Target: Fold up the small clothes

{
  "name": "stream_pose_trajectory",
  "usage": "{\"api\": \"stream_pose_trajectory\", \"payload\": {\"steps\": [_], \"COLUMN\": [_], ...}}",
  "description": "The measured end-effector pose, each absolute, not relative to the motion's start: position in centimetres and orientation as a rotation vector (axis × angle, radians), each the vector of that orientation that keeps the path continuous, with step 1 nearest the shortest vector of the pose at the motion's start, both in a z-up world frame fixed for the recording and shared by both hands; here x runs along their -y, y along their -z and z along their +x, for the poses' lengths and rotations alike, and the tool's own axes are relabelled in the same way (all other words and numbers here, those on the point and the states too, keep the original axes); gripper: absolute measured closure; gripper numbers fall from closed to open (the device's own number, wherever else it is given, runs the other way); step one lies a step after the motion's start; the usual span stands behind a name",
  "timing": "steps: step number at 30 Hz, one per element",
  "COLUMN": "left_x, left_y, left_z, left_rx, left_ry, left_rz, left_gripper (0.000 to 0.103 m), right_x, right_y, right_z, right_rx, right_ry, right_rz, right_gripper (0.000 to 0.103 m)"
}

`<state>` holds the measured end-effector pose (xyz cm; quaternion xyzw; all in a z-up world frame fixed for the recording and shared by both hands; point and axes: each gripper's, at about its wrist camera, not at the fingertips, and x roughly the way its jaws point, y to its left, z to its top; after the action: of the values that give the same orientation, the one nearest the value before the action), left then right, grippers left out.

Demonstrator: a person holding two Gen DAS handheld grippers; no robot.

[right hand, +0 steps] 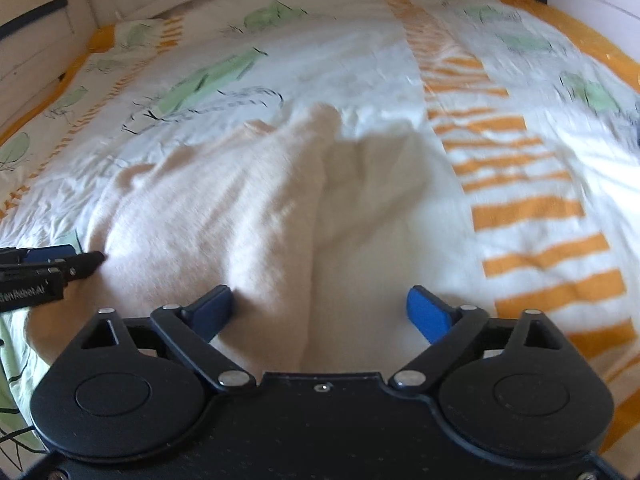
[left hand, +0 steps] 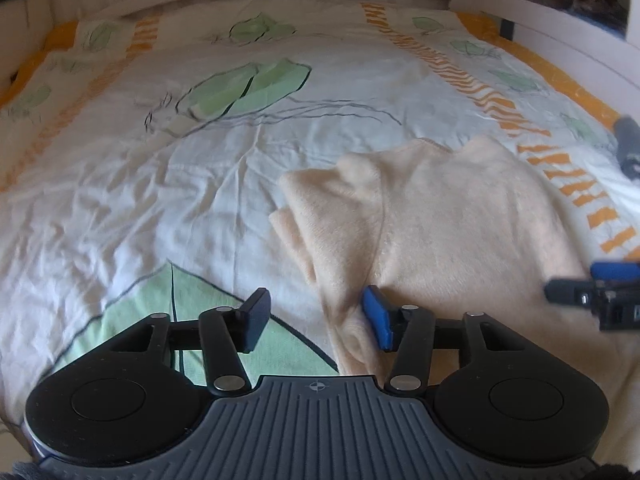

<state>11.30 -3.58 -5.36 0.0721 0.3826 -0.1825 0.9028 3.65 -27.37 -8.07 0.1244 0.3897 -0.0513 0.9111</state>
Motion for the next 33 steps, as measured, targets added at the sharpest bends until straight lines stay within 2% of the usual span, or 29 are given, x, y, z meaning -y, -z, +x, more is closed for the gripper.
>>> {"api": "stream_pose_trajectory", "payload": {"steps": [5,20,26,33], "left_x": [2.5,0.1,0.3,0.2], "left_y": [5.7,4.9,4.8,1.8], "left_z": [11.8,10.3,8.9,6.4], "left_rx": [-0.822,-0.798,-0.774,-0.683], "left_ry": [0.392,0.407,0.394,0.364], "left_rz": [0.065,-0.033,0.053,0.075], "left_gripper": [0.048,0.049,0.051,0.052], "right_x": [26.4,26.9,26.6,25.7], "right_y": [8.5,8.0,7.3,5.1], "right_z": [3.6,2.3,2.3,0.5], "right_rx": [-0.808,-0.735,-0.73,-0.685], "right_ry": [0.129,0.118,0.11,0.078], "right_rz": [0.194,0.242,0.239,0.228], "right_gripper": [0.002,0.002,0.002,0.001]}}
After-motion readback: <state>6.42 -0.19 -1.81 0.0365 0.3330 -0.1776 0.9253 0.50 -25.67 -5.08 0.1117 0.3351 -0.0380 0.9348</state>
